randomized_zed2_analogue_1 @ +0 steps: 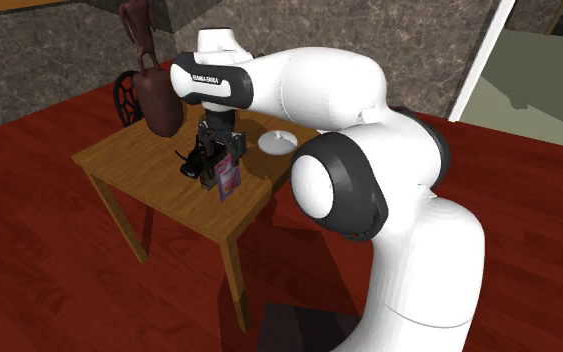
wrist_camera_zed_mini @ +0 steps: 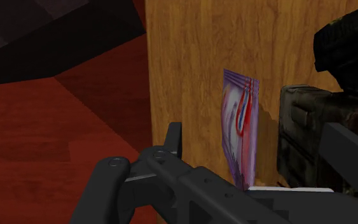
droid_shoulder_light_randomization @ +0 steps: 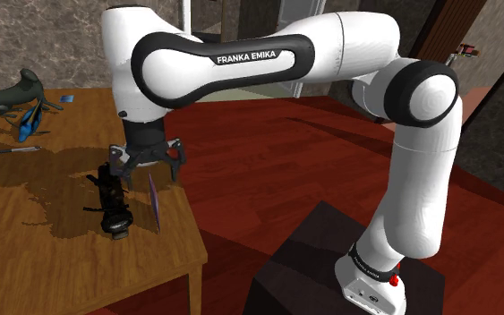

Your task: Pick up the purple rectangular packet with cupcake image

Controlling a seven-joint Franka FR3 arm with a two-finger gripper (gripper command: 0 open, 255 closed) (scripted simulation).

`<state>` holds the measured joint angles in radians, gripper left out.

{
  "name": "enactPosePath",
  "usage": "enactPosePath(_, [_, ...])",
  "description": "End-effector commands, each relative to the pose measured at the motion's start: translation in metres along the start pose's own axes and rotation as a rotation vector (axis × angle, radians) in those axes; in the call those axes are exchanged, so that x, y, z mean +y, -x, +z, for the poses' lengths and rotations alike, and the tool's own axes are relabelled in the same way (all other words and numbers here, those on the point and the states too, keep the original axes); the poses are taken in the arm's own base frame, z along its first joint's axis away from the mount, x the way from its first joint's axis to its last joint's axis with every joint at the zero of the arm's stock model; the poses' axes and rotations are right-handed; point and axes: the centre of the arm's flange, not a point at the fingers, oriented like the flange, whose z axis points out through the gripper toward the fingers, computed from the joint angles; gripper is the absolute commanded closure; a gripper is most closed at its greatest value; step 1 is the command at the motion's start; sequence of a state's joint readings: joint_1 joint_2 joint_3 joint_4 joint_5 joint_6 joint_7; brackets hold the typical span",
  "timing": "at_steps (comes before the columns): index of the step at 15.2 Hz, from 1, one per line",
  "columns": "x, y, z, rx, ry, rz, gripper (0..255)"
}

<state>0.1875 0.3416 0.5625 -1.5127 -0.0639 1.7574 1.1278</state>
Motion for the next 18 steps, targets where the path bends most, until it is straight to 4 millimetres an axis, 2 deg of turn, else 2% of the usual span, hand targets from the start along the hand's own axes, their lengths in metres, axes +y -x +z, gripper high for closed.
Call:
enactPosePath(1, [-0.002, -0.002, 0.010, 0.000, 0.000, 0.002, 0])
enactPosePath(4, [-0.002, -0.004, 0.025, 0.000, 0.000, 0.002, 0])
enactPosePath(7, [-0.002, -0.005, 0.028, 0.000, 0.000, 0.002, 0])
enactPosePath(8, [-0.002, -0.005, 0.028, 0.000, 0.000, 0.002, 255])
enactPosePath(17, [-0.002, -0.005, 0.028, 0.000, 0.000, 0.002, 255])
enactPosePath(18, [-0.002, -0.004, 0.023, 0.000, 0.000, 0.002, 255])
